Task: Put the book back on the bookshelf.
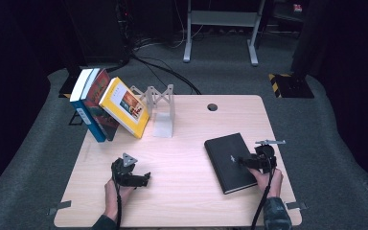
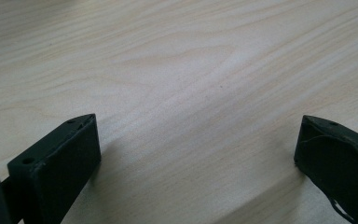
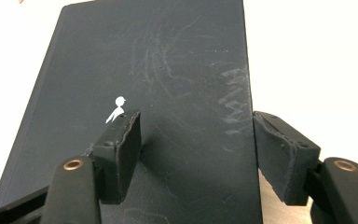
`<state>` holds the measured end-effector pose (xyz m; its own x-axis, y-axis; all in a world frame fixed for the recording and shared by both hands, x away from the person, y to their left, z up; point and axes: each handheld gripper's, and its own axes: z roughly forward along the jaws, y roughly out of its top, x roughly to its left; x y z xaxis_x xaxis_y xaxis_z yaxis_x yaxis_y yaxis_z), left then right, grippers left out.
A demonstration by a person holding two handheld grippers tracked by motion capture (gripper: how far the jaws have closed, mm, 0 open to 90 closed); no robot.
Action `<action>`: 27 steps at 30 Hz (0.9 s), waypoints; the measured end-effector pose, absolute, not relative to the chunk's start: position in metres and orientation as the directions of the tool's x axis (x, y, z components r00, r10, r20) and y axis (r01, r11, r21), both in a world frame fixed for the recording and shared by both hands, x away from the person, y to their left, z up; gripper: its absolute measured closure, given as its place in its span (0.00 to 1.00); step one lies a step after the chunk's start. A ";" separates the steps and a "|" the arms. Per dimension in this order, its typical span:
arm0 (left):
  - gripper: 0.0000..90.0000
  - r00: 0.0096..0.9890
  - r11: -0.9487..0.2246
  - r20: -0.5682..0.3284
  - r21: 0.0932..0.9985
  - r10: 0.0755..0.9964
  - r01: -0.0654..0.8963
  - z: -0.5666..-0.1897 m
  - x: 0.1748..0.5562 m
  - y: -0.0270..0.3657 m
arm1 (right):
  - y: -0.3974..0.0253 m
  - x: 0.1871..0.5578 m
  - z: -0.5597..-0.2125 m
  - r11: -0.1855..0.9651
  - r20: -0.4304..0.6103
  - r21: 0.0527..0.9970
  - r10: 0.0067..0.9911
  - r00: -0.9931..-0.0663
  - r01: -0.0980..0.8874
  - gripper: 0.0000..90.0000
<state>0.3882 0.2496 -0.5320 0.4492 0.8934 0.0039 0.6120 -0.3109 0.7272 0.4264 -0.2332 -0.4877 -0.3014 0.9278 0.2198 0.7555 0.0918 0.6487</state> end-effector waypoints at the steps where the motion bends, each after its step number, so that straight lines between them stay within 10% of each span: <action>1: 0.00 0.449 -0.311 0.004 0.727 0.893 0.612 -0.532 0.388 0.250 | -0.234 0.426 -0.488 0.089 0.221 0.653 0.927 -0.301 0.753 0.39; 27: 0.00 0.446 -0.314 0.010 0.724 0.895 0.614 -0.532 0.389 0.257 | -0.265 0.408 -0.490 -0.083 0.218 0.679 0.972 -0.092 0.729 0.42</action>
